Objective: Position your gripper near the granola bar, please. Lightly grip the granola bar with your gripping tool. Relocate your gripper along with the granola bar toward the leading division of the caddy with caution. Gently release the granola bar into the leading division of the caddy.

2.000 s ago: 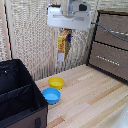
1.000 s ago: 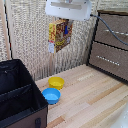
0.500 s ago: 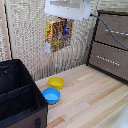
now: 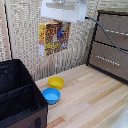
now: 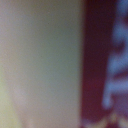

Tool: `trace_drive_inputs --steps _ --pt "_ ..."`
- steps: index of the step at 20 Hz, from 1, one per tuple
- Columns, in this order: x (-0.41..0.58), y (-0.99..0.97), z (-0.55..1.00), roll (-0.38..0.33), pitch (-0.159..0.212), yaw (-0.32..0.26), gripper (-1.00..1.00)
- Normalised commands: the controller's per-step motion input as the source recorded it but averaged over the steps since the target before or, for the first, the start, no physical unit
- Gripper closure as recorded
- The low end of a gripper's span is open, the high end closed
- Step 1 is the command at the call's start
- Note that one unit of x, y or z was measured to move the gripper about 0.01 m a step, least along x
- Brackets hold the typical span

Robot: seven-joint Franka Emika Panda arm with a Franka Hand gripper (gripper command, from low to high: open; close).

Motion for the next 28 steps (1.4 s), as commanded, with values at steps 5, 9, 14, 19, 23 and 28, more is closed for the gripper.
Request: trace_drive_inputs --steps 5,9,14,19,23,28 --pt "0.000 0.85 0.00 -0.017 0.090 -0.063 1.00" --pt "0.000 0.86 0.02 -0.017 0.080 -0.064 1.00" --pt "0.000 0.85 0.03 -0.014 0.071 -0.069 1.00" --pt "0.000 0.85 0.05 -0.013 0.062 -0.074 1.00" --pt "0.000 0.85 0.04 -0.016 0.060 -0.075 1.00" --pt "0.000 0.86 0.00 -0.024 0.060 -0.081 1.00"
